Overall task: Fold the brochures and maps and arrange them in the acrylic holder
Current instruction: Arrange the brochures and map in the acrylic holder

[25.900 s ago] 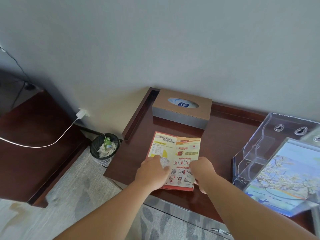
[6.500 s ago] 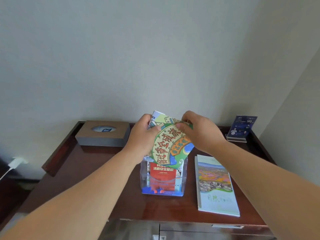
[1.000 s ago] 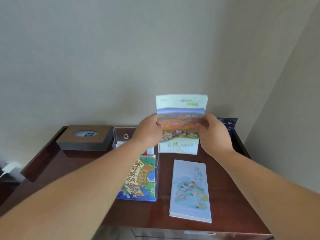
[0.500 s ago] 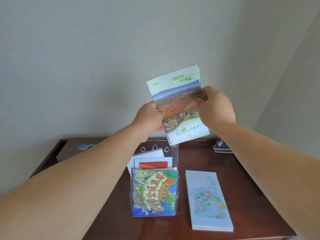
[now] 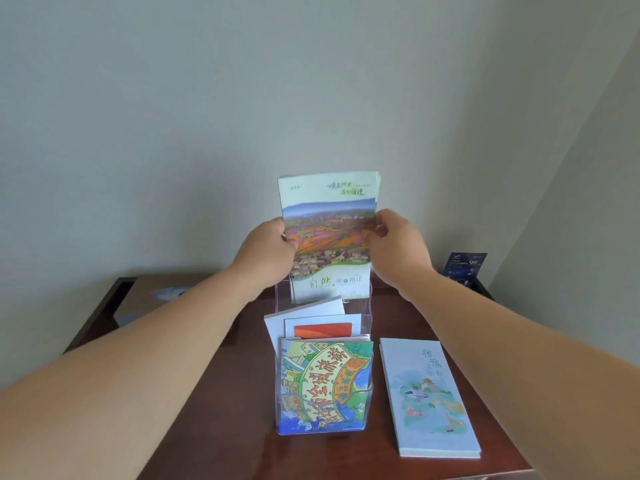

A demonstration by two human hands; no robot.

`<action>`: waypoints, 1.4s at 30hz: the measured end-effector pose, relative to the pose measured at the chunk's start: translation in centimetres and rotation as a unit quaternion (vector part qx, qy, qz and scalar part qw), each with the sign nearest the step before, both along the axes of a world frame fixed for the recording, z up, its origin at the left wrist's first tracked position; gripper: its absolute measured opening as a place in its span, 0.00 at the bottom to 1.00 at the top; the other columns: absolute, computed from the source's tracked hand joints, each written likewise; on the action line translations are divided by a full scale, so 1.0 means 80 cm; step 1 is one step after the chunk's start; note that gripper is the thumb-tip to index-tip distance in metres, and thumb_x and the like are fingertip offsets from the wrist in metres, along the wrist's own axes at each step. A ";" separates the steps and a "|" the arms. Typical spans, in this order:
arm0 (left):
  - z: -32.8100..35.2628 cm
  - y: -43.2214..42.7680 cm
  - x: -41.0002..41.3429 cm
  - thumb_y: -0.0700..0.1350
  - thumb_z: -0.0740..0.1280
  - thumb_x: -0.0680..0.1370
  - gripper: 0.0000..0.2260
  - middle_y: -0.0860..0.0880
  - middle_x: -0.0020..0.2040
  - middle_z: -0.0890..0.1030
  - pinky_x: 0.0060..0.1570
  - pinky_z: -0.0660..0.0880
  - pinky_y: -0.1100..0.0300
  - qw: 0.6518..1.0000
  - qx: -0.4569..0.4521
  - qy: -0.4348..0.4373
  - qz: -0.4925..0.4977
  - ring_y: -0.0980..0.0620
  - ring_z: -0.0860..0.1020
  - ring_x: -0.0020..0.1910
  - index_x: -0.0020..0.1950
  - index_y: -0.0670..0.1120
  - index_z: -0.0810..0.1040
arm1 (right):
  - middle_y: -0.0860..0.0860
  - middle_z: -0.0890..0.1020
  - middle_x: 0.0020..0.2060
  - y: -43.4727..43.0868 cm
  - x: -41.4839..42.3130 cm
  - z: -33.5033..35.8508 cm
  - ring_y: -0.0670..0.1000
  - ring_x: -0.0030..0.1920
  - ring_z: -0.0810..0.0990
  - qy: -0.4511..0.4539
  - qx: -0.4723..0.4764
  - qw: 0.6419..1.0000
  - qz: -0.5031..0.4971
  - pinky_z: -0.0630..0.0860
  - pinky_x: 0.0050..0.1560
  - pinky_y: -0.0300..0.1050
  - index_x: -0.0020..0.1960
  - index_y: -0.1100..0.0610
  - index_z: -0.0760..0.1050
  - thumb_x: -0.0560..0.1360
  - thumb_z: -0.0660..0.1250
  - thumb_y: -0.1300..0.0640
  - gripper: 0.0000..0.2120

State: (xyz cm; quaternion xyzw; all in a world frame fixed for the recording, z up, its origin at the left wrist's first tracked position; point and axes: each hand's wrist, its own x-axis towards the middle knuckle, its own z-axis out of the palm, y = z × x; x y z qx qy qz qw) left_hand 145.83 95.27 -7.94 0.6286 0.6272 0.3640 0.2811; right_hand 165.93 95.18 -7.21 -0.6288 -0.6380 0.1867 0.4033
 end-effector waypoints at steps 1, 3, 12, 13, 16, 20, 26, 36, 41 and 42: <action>-0.009 -0.003 0.000 0.43 0.64 0.80 0.07 0.39 0.49 0.79 0.50 0.79 0.40 1.000 -0.012 -0.003 0.001 0.38 0.80 0.49 0.55 0.42 0.76 | 0.47 0.80 0.39 -0.001 0.001 -0.009 0.49 0.37 0.77 0.001 -0.008 1.000 0.005 0.69 0.33 0.41 0.49 0.51 0.75 0.79 0.63 0.58 0.03; -0.023 -0.009 0.002 0.43 0.64 0.80 0.07 0.39 0.49 0.79 0.51 0.79 0.39 1.000 -0.028 0.000 0.005 0.37 0.80 0.49 0.55 0.41 0.75 | 0.47 0.80 0.39 -0.003 0.004 -0.025 0.49 0.38 0.79 0.007 -0.026 1.000 0.012 0.72 0.33 0.42 0.49 0.51 0.75 0.79 0.63 0.57 0.03; -0.067 -0.017 0.012 0.41 0.61 0.80 0.06 0.40 0.43 0.78 0.39 0.74 0.52 0.996 -0.077 0.047 0.017 0.43 0.76 0.39 0.50 0.39 0.74 | 0.50 0.83 0.41 -0.011 0.012 -0.079 0.55 0.42 0.82 -0.001 -0.116 0.993 0.005 0.82 0.46 0.56 0.49 0.54 0.76 0.77 0.65 0.56 0.03; -0.068 -0.018 0.014 0.41 0.61 0.80 0.06 0.41 0.40 0.77 0.35 0.69 0.55 0.996 -0.075 0.053 0.021 0.45 0.73 0.35 0.48 0.39 0.74 | 0.50 0.83 0.40 -0.011 0.012 -0.082 0.54 0.42 0.82 0.001 -0.116 0.993 0.005 0.82 0.45 0.56 0.49 0.53 0.76 0.77 0.65 0.56 0.03; -0.068 -0.018 0.020 0.41 0.59 0.78 0.08 0.47 0.33 0.70 0.30 0.60 0.59 0.995 -0.074 0.057 0.035 0.50 0.66 0.30 0.39 0.43 0.70 | 0.47 0.82 0.38 -0.012 0.014 -0.086 0.50 0.40 0.82 0.009 -0.110 0.994 0.020 0.82 0.44 0.53 0.50 0.47 0.72 0.77 0.63 0.58 0.07; -0.068 -0.016 0.020 0.39 0.60 0.75 0.05 0.46 0.34 0.73 0.31 0.61 0.59 0.993 -0.096 0.063 0.037 0.48 0.67 0.31 0.42 0.41 0.73 | 0.49 0.82 0.42 -0.012 0.016 -0.091 0.53 0.43 0.82 -0.002 -0.134 0.990 0.034 0.83 0.46 0.55 0.54 0.49 0.73 0.79 0.61 0.60 0.08; -0.067 -0.009 0.016 0.37 0.57 0.76 0.15 0.49 0.47 0.79 0.31 0.68 0.59 0.997 -0.044 0.046 0.048 0.48 0.76 0.37 0.60 0.49 0.73 | 0.47 0.81 0.42 -0.012 0.011 -0.103 0.51 0.42 0.80 -0.006 -0.160 0.986 0.045 0.80 0.45 0.49 0.51 0.49 0.75 0.77 0.63 0.60 0.07; -0.093 -0.009 0.013 0.37 0.60 0.74 0.12 0.46 0.46 0.80 0.26 0.65 0.62 0.992 -0.064 0.092 0.052 0.52 0.74 0.35 0.54 0.45 0.77 | 0.51 0.81 0.50 -0.016 0.012 -0.114 0.53 0.44 0.79 -0.055 -0.163 0.984 0.038 0.77 0.40 0.46 0.57 0.53 0.75 0.79 0.57 0.63 0.12; -0.095 -0.007 0.012 0.37 0.62 0.74 0.09 0.49 0.43 0.76 0.26 0.64 0.62 0.988 -0.059 0.131 0.048 0.49 0.74 0.39 0.52 0.46 0.76 | 0.48 0.82 0.51 -0.016 0.010 -0.116 0.51 0.46 0.78 -0.070 -0.162 0.984 0.031 0.76 0.44 0.44 0.57 0.51 0.77 0.77 0.58 0.63 0.15; -0.095 -0.007 0.012 0.38 0.62 0.74 0.09 0.49 0.44 0.76 0.26 0.64 0.62 0.988 -0.058 0.137 0.046 0.50 0.75 0.40 0.52 0.47 0.76 | 0.48 0.82 0.49 -0.014 0.010 -0.116 0.51 0.45 0.78 -0.073 -0.160 0.984 0.026 0.76 0.43 0.44 0.53 0.50 0.77 0.77 0.59 0.63 0.12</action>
